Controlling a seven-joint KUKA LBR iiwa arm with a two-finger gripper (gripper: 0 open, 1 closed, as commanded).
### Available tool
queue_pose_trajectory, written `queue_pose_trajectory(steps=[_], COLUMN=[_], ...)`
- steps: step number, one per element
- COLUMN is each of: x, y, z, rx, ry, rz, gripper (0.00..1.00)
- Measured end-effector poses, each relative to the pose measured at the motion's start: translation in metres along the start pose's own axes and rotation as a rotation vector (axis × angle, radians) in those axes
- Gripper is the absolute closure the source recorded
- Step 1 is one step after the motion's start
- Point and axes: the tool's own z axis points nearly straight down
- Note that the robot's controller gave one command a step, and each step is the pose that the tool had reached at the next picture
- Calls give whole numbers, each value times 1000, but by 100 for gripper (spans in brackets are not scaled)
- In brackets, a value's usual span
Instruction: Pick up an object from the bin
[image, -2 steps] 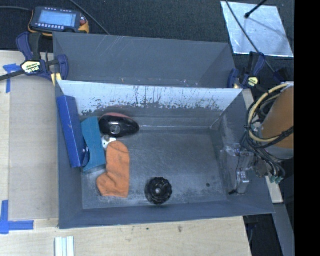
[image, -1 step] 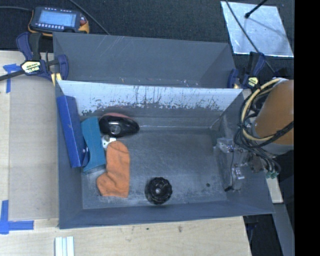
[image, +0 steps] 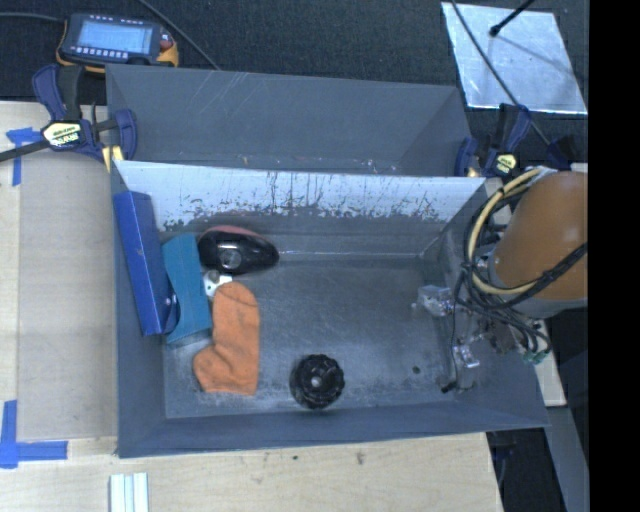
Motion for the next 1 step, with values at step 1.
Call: queue_pose_trajectory(steps=[1], x=[3], y=[1], z=[-11], rx=[0], ry=[-2], rz=[-176], gripper=[0])
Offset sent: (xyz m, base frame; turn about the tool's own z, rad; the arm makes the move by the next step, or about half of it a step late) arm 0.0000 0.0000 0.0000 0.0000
